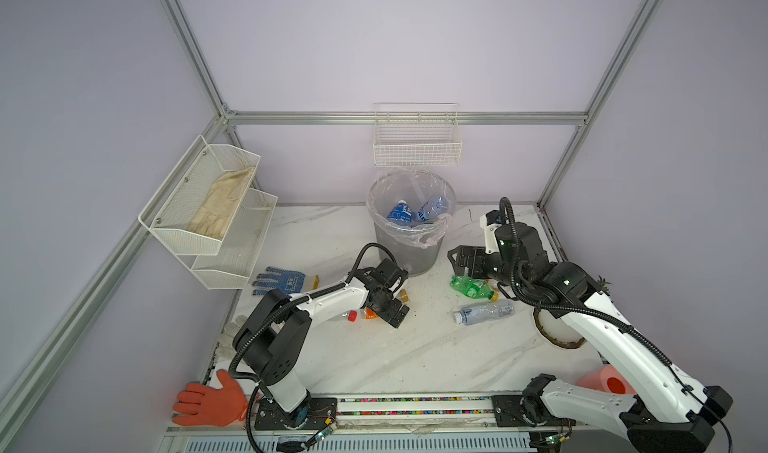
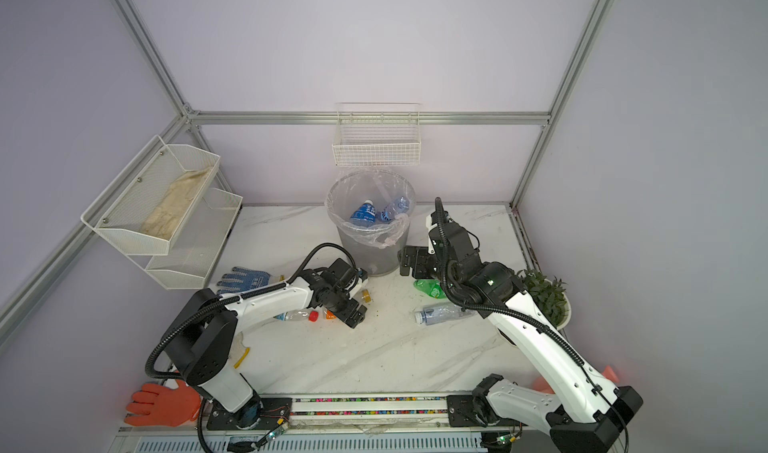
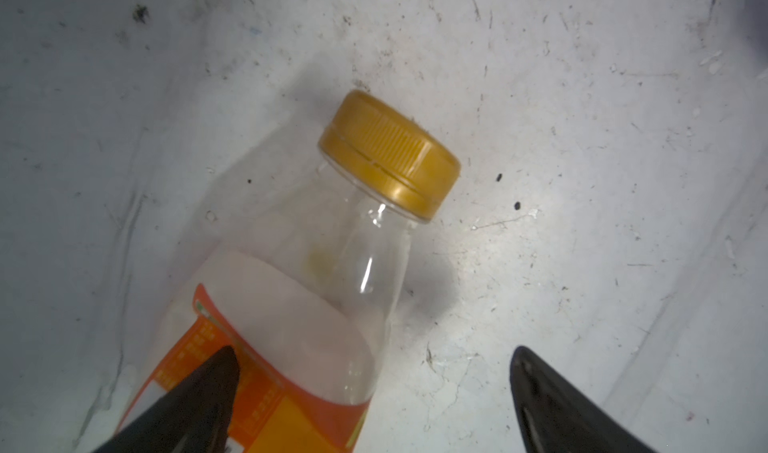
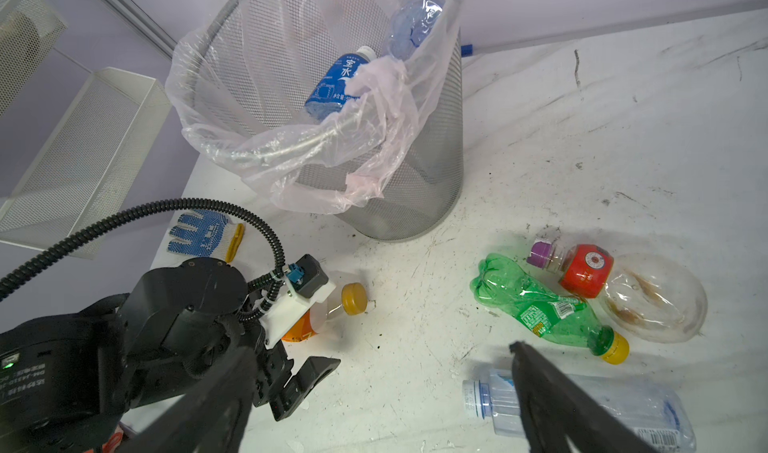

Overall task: Throw the plastic bottles in the bin
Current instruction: 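Move the left gripper over the orange-labelled bottle while right gripper withdraws, then lower the left gripper around the orange-labelled bottle's neck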

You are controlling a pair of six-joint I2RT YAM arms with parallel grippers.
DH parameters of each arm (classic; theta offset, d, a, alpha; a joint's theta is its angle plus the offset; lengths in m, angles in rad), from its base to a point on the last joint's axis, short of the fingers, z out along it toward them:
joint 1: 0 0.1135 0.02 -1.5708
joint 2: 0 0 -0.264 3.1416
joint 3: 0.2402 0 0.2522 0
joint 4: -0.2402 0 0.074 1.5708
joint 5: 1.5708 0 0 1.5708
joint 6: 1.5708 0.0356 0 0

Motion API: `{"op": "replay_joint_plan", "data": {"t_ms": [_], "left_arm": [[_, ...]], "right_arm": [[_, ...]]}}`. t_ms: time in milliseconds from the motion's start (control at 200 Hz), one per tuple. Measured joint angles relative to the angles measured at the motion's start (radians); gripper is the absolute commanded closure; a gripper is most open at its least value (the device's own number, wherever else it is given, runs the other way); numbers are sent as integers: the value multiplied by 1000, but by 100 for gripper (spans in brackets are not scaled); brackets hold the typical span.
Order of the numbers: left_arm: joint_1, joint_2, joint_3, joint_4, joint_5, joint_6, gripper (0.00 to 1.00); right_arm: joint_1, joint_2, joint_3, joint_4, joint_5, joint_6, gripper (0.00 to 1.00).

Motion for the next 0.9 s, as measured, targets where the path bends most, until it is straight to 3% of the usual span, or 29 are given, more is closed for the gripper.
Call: {"op": "replay_joint_plan", "data": {"t_ms": [460,900], "left_arm": [[-8,2,0,19,55,-42,3],[-38,37,34,-5,80,-80,7]], "right_arm": [[0,-56,-105,48,-86,62,3],[0,-145,-170,61,-85,98,3]]}}
